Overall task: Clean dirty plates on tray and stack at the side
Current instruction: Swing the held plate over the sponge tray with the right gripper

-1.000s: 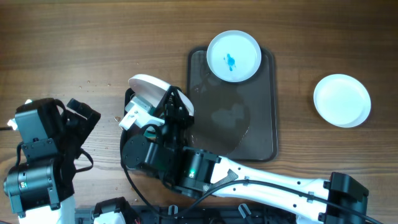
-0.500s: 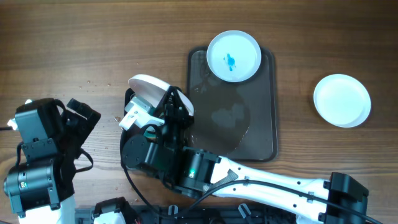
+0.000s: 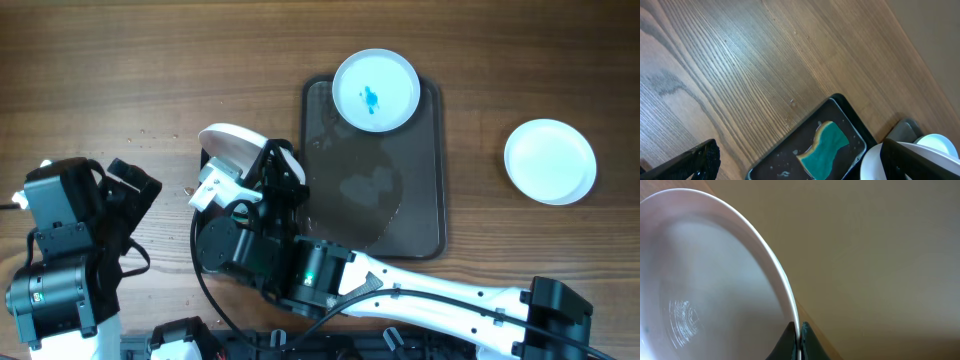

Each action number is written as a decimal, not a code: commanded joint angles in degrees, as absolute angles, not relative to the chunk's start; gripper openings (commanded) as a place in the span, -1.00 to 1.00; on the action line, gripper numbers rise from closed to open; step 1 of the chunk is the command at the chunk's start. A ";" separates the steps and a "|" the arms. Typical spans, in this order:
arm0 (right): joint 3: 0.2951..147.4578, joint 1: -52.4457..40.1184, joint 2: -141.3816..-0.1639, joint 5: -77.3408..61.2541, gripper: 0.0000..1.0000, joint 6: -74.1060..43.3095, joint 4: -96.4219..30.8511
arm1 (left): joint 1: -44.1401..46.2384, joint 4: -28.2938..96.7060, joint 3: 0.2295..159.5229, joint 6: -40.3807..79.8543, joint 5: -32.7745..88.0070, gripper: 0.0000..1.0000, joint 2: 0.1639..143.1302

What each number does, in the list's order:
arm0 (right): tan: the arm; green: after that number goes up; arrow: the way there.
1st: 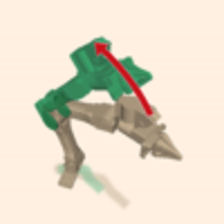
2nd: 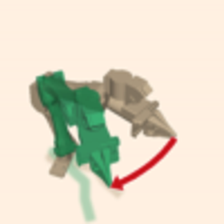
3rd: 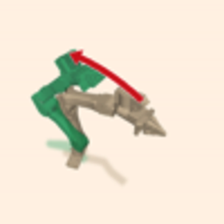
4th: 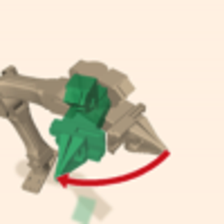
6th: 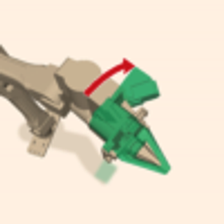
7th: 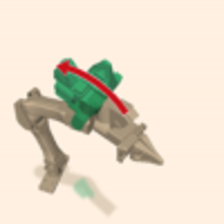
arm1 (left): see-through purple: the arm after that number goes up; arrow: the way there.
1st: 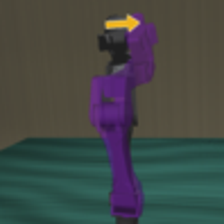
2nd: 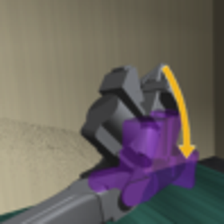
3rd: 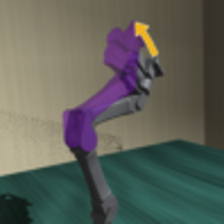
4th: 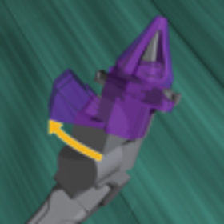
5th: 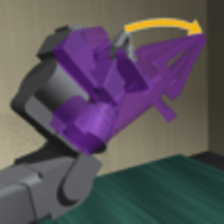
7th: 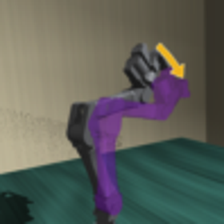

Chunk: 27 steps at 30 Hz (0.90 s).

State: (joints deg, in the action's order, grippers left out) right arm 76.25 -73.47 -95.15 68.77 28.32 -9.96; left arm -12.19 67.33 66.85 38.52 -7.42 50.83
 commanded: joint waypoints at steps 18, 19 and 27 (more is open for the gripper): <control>77.34 -73.65 -95.46 68.10 -0.91 26.35 -10.11 | -12.71 67.35 67.94 39.48 -7.11 1.00 50.78; 77.36 -73.65 -95.46 68.10 -0.91 26.35 -10.11 | -12.71 67.35 67.94 39.48 -7.11 1.00 50.78; 77.34 -71.40 -95.48 63.40 -0.91 4.62 -17.98 | -12.71 67.35 67.94 39.48 -7.11 1.00 50.78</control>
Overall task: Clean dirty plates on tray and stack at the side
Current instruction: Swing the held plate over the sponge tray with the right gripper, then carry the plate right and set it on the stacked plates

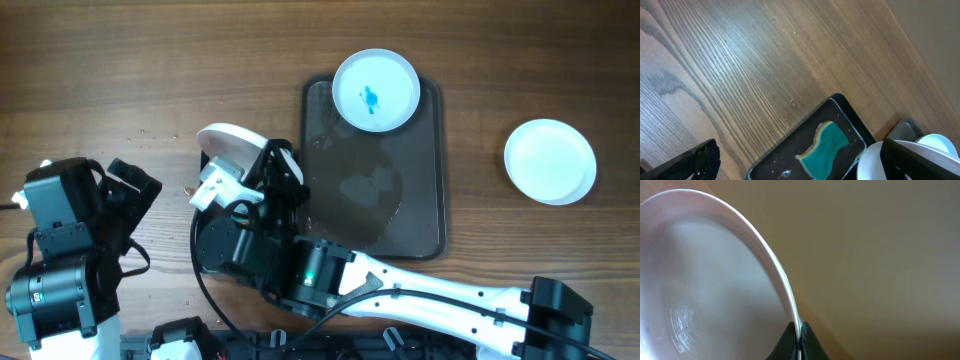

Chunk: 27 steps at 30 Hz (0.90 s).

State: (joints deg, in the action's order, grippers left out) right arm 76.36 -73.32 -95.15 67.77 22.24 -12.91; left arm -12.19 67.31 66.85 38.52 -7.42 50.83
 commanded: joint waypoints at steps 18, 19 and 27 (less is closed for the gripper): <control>77.36 -23.83 -80.64 -18.39 -0.91 -29.63 -37.58 | -12.71 67.35 67.94 39.48 -7.11 1.00 50.78; 77.36 -16.25 -77.69 -16.14 -0.91 -31.86 -40.60 | -12.71 67.35 67.94 39.48 -7.11 1.00 50.78; 75.96 11.38 -78.48 -8.78 -0.91 -30.92 -54.87 | -12.71 67.35 67.94 39.48 -7.11 1.00 50.78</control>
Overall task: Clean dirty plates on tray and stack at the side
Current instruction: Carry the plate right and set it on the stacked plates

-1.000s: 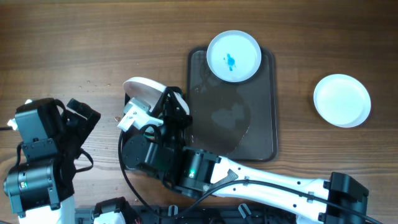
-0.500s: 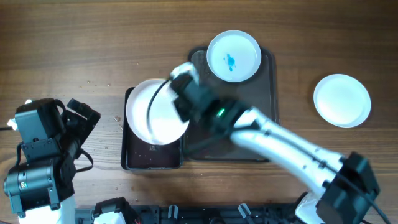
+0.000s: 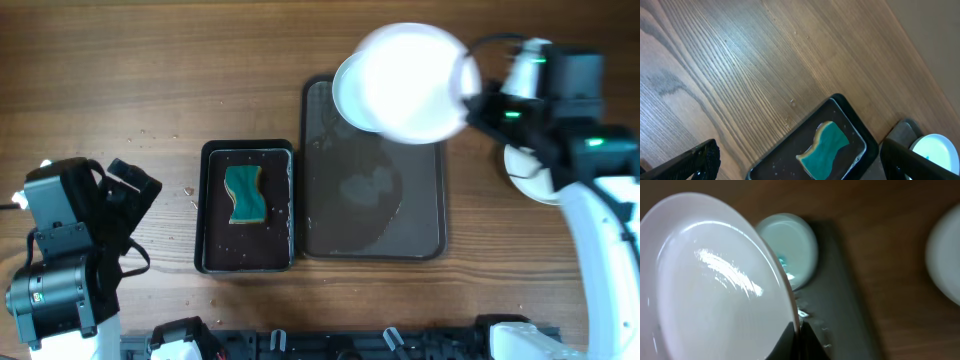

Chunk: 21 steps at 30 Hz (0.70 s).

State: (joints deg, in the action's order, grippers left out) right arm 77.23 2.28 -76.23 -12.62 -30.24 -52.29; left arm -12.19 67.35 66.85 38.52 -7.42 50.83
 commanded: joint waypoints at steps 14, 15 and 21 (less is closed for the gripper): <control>75.31 38.83 -98.96 -5.72 -0.91 -28.49 -56.49 | -12.71 67.35 67.94 39.48 -7.11 1.00 50.78; 75.31 39.79 -100.53 -5.65 -0.91 -28.40 -56.42 | -12.71 67.35 67.94 39.48 -7.11 1.00 50.78; 75.35 41.69 -102.94 -7.20 -0.32 -24.62 -54.33 | -12.71 67.35 67.94 39.48 -7.11 1.00 50.78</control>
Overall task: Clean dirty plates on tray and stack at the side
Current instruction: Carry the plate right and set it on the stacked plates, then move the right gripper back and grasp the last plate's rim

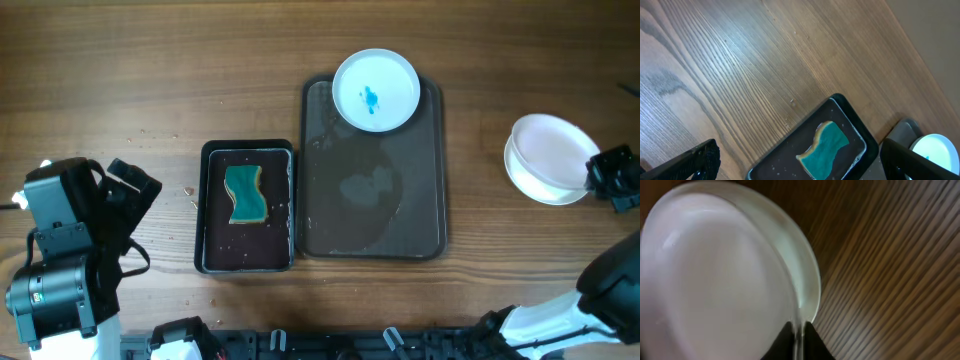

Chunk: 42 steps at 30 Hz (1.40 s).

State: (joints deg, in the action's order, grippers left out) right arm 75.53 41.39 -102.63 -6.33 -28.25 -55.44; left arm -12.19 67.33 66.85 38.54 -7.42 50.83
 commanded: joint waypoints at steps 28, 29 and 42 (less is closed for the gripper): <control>75.50 -7.20 -99.88 -7.42 0.22 -5.89 -29.28 | -12.71 67.35 67.94 39.48 -7.11 1.00 50.78; 75.50 -7.09 -102.43 -7.44 0.22 -5.54 -26.22 | -12.71 67.37 67.94 39.48 -7.11 1.00 50.78; 75.50 -7.05 -123.37 -3.31 0.24 -8.54 -3.66 | -12.71 67.35 67.94 39.48 -7.11 1.00 50.78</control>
